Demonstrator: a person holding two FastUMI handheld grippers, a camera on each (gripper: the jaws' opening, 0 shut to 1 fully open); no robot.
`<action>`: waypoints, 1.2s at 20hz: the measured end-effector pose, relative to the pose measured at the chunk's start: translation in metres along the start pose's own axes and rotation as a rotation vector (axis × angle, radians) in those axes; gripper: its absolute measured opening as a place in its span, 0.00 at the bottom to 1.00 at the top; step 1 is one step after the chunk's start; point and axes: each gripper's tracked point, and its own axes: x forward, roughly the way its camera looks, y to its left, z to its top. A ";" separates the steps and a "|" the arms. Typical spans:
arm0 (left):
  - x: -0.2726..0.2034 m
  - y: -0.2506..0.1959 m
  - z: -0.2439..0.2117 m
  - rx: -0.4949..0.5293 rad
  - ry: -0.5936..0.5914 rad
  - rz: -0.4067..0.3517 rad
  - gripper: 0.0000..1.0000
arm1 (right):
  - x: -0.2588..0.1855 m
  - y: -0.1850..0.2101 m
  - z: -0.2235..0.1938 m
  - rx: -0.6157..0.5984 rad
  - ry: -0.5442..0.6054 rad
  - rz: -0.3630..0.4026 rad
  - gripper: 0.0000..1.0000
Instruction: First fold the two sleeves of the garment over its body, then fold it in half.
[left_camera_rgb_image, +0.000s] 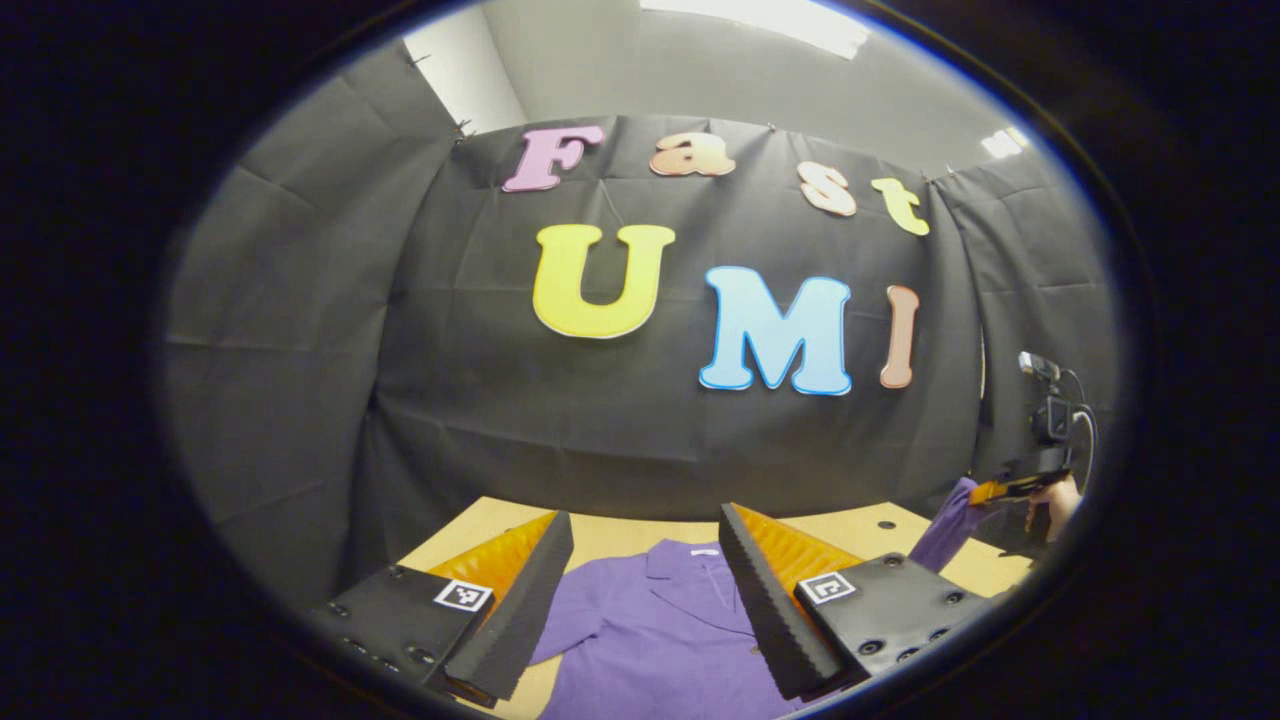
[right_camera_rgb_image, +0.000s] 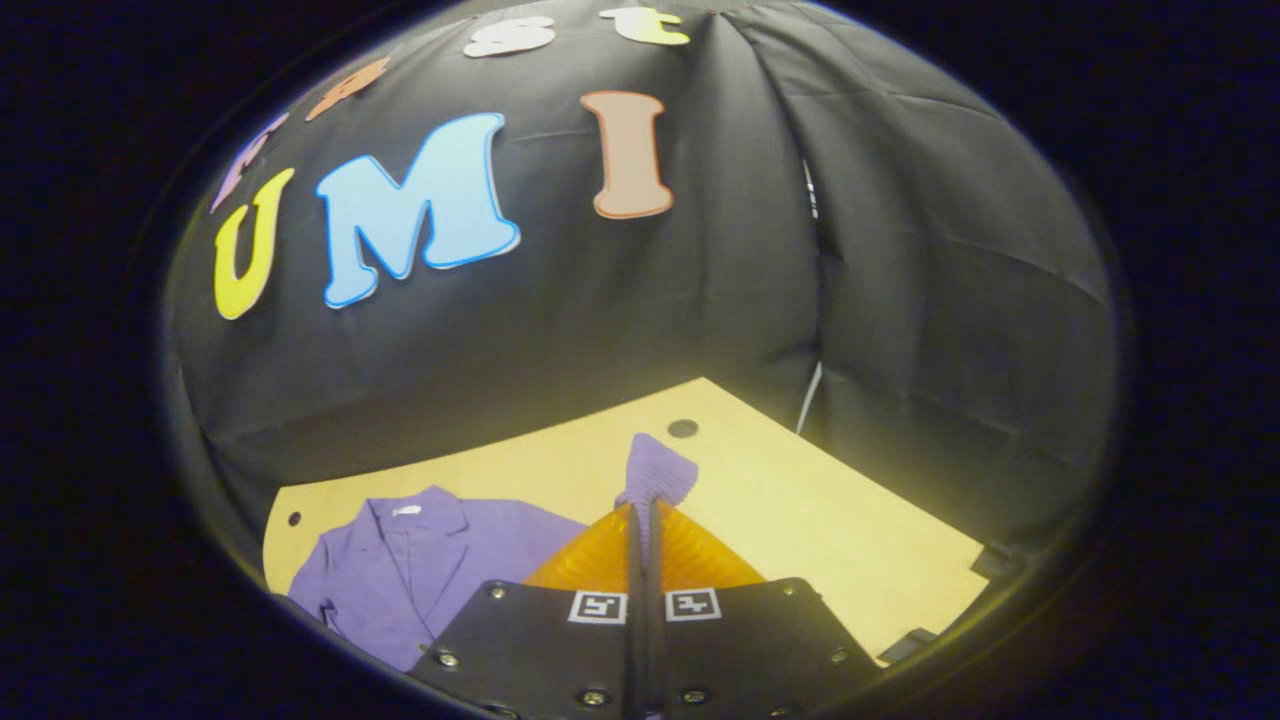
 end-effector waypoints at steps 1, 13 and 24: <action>-0.004 0.008 0.000 0.001 -0.003 0.014 0.99 | 0.000 0.014 0.005 -0.015 -0.006 0.019 0.00; -0.041 0.107 -0.019 0.008 0.032 0.171 0.95 | 0.016 0.234 -0.027 -0.209 0.038 0.312 0.00; -0.047 0.170 -0.047 0.014 0.080 0.251 0.99 | 0.038 0.356 -0.167 -0.455 0.208 0.390 0.00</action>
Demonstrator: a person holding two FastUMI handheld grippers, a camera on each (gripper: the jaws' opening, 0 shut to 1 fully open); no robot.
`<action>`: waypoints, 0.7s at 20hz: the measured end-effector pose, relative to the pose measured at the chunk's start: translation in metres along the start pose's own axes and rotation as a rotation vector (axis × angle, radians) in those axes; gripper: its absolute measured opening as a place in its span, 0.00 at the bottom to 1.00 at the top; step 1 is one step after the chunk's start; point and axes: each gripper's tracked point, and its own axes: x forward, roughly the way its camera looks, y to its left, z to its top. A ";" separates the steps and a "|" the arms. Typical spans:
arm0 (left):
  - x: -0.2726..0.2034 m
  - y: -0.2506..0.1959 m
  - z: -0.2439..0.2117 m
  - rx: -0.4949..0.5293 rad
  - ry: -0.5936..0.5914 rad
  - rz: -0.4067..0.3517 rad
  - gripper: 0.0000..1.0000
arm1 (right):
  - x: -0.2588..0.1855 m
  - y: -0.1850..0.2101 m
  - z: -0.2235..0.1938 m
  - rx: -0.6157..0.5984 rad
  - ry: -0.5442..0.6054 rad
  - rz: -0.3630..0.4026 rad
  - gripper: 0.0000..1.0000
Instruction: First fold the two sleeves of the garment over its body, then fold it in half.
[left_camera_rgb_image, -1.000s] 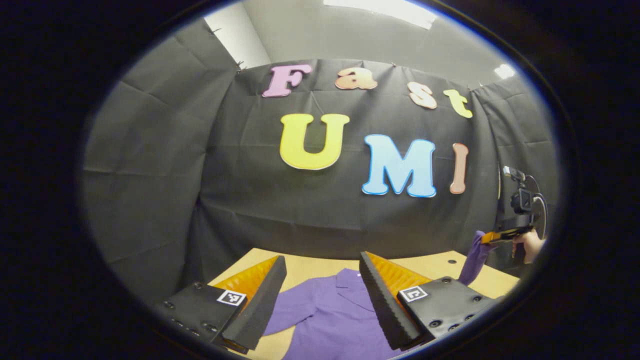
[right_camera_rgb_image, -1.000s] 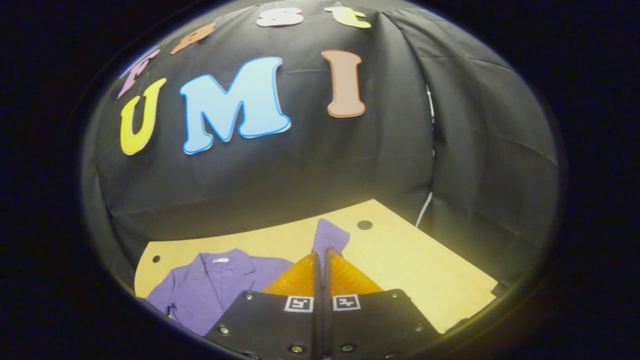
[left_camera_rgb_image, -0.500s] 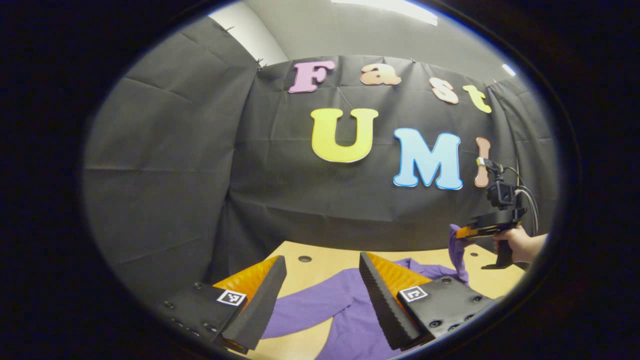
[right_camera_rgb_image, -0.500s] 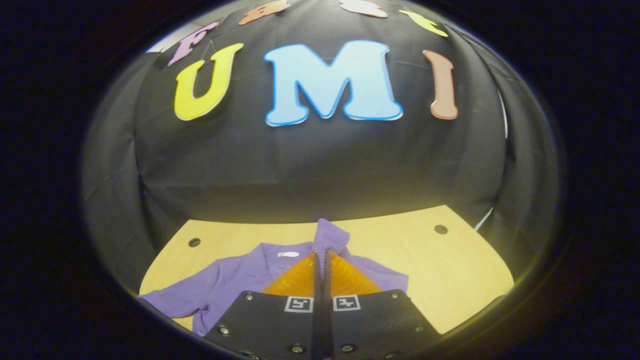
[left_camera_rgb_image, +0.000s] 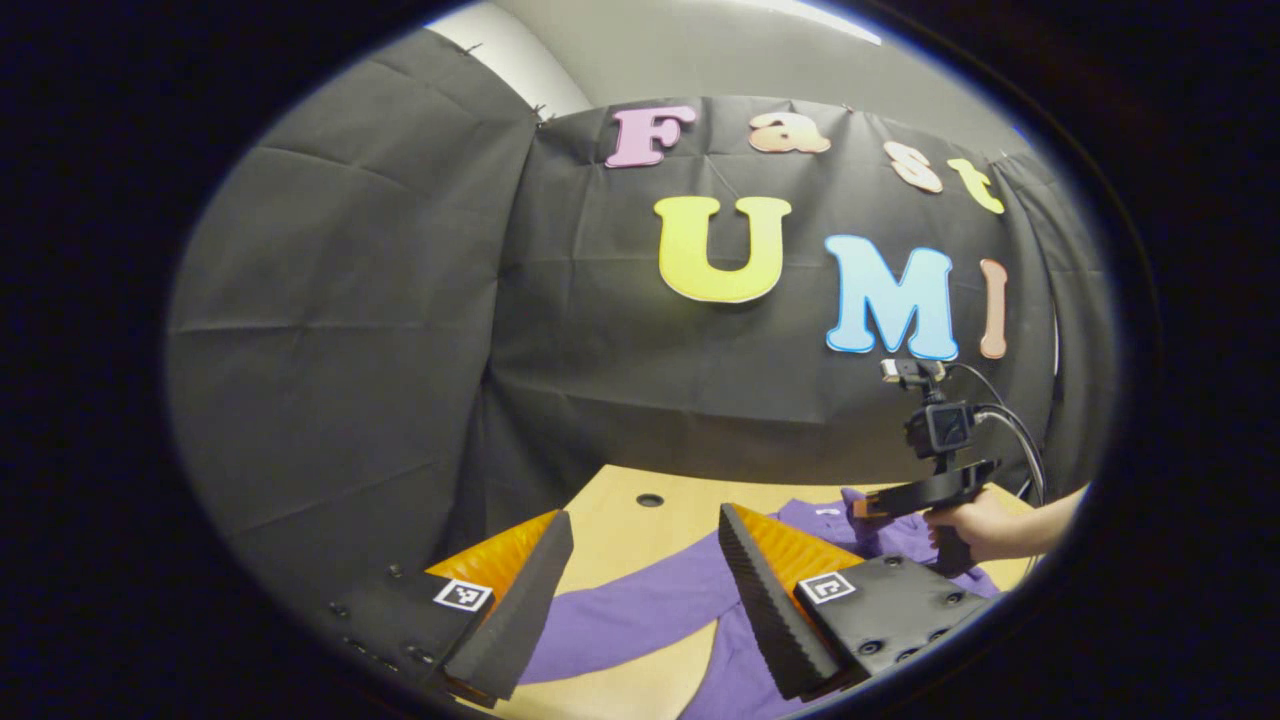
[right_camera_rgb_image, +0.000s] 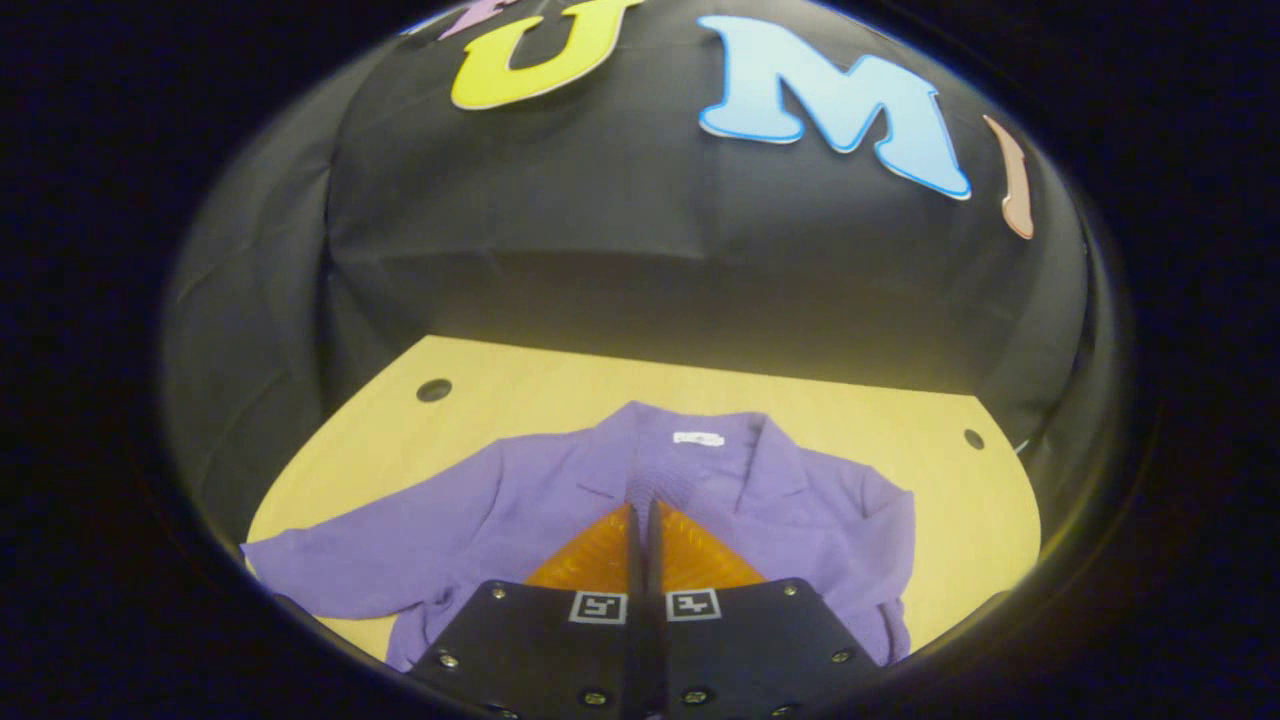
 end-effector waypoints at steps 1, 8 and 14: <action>0.001 0.006 -0.007 -0.005 0.015 0.009 0.99 | 0.006 0.005 -0.009 -0.022 0.022 -0.005 0.00; 0.009 0.043 -0.061 -0.005 0.122 0.058 0.99 | 0.023 0.036 -0.045 -0.045 0.123 0.053 0.03; 0.010 0.048 -0.076 -0.028 0.147 0.096 0.93 | 0.012 0.049 -0.051 -0.006 0.109 0.137 0.32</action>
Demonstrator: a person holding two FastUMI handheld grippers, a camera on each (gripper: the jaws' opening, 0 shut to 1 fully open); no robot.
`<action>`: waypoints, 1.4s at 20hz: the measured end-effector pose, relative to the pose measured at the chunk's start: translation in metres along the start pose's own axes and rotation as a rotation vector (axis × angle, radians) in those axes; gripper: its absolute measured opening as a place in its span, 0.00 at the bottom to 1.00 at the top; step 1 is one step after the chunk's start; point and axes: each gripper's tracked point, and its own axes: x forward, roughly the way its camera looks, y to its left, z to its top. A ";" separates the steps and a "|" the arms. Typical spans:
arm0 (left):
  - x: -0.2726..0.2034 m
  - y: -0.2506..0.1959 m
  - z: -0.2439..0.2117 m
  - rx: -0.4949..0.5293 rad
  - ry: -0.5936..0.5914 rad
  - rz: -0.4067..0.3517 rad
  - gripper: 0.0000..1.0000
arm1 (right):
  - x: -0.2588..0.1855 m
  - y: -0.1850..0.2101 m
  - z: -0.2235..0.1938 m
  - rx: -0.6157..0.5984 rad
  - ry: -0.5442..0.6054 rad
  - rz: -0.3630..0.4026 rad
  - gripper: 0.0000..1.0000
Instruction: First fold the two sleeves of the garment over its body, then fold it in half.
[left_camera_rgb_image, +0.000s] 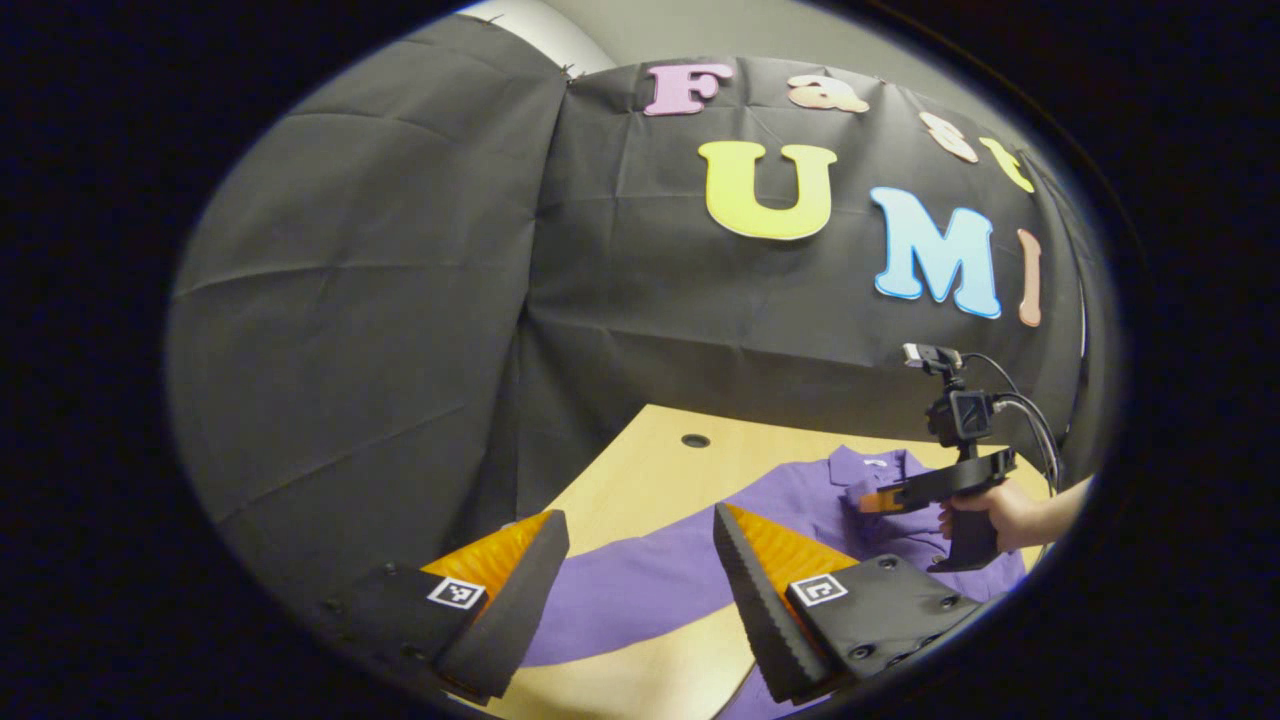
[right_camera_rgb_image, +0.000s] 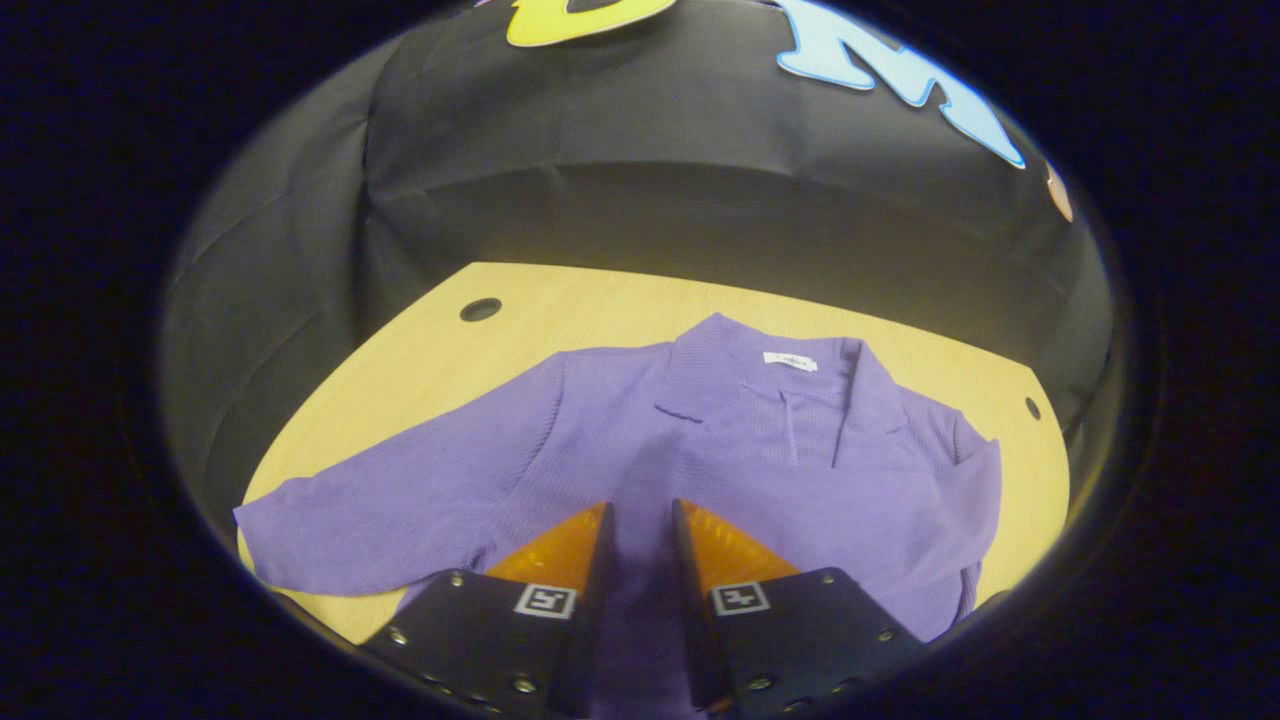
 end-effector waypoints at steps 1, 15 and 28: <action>-0.001 0.001 -0.002 -0.001 0.001 0.009 0.93 | -0.009 0.000 0.001 -0.002 -0.010 0.005 0.38; -0.009 0.059 -0.061 -0.003 0.078 0.243 0.95 | -0.203 -0.036 0.021 -0.017 -0.340 -0.016 0.96; 0.036 0.126 -0.171 -0.167 0.326 0.452 0.94 | -0.321 -0.120 -0.029 0.017 -0.405 -0.149 0.96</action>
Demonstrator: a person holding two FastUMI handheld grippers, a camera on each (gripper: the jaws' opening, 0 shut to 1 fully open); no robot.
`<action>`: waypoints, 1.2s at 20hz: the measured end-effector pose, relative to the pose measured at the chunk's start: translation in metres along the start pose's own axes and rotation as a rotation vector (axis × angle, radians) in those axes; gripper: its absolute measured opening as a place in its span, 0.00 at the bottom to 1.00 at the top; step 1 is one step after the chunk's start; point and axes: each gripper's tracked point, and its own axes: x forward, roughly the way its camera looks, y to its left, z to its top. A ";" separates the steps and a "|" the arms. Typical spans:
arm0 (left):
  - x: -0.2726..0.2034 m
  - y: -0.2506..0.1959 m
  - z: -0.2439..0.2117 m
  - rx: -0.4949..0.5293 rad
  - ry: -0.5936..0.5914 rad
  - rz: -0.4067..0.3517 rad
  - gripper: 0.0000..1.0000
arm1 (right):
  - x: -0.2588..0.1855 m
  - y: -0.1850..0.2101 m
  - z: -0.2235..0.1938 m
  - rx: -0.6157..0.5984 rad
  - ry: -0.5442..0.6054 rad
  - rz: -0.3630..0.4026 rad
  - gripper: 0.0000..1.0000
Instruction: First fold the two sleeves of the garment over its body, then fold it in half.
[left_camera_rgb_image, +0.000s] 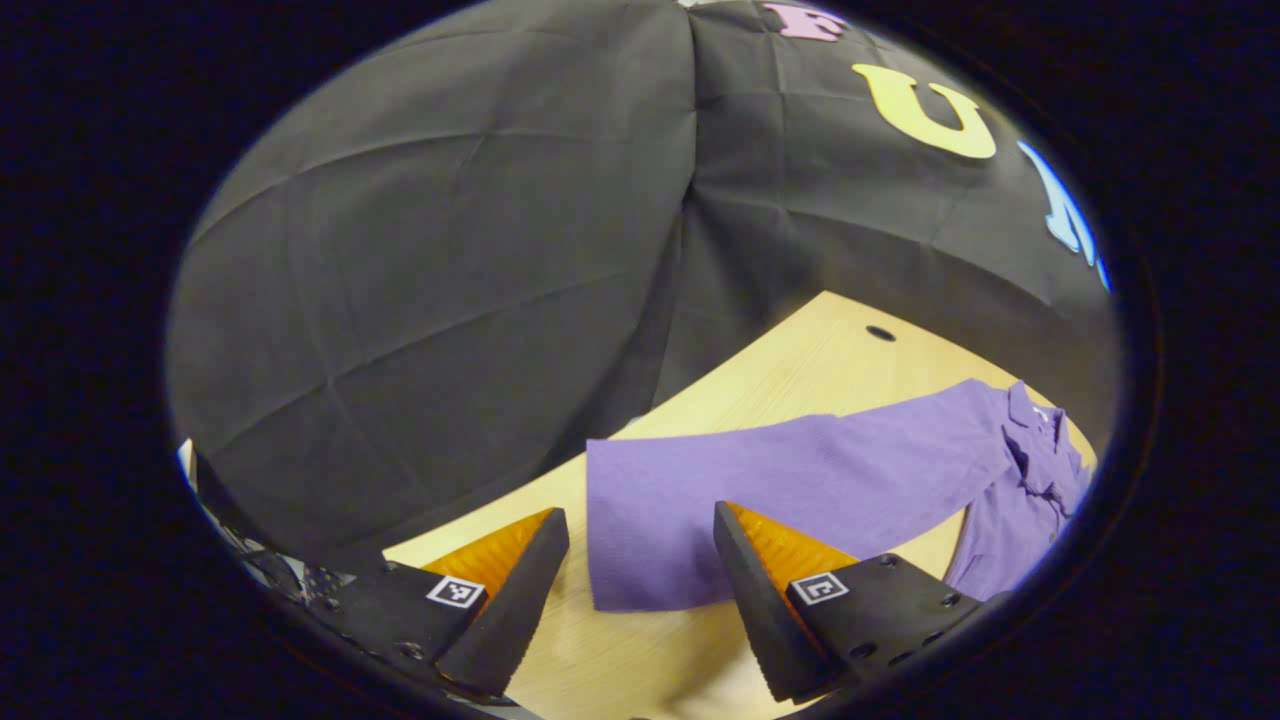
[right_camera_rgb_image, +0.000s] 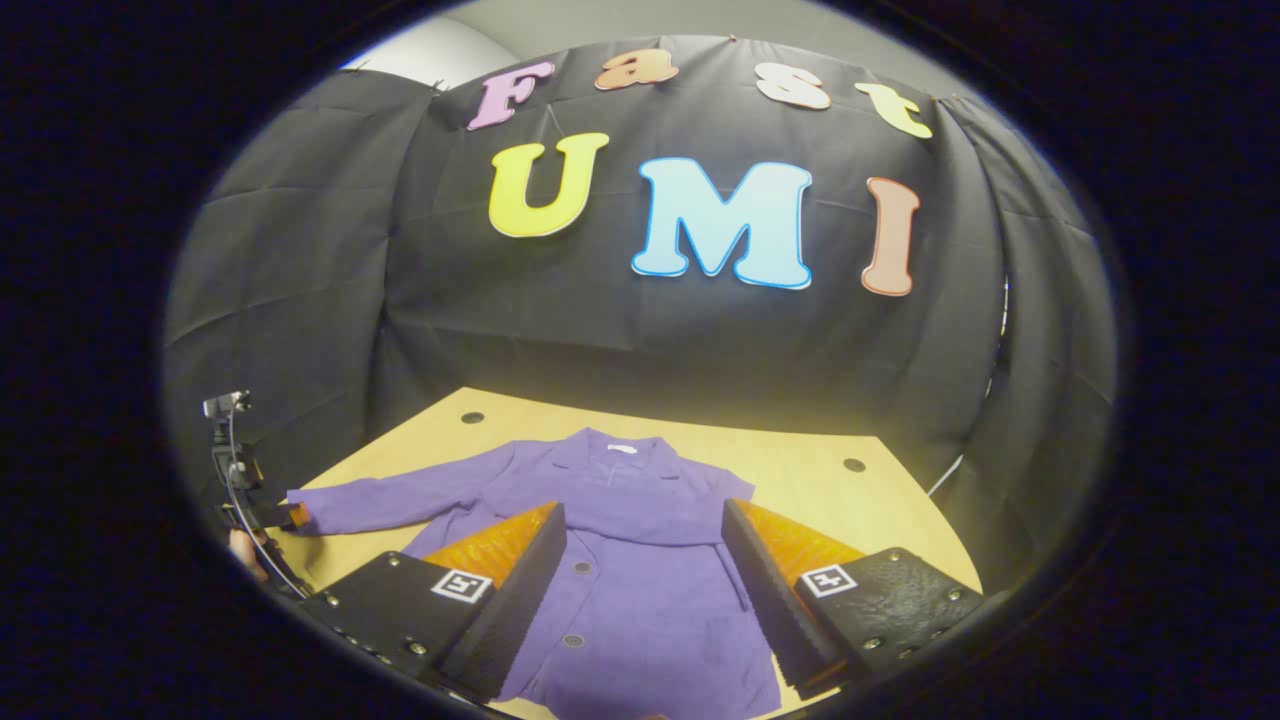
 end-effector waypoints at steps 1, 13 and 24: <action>0.006 0.001 -0.002 0.012 0.006 0.017 0.94 | -0.001 -0.001 -0.002 0.008 0.006 0.006 0.93; 0.015 -0.014 0.004 0.034 -0.018 -0.003 0.35 | 0.004 0.003 -0.009 0.078 0.027 0.047 0.96; -0.023 -0.100 0.041 0.090 -0.038 -0.130 0.09 | 0.000 -0.029 -0.021 0.117 0.043 -0.010 0.96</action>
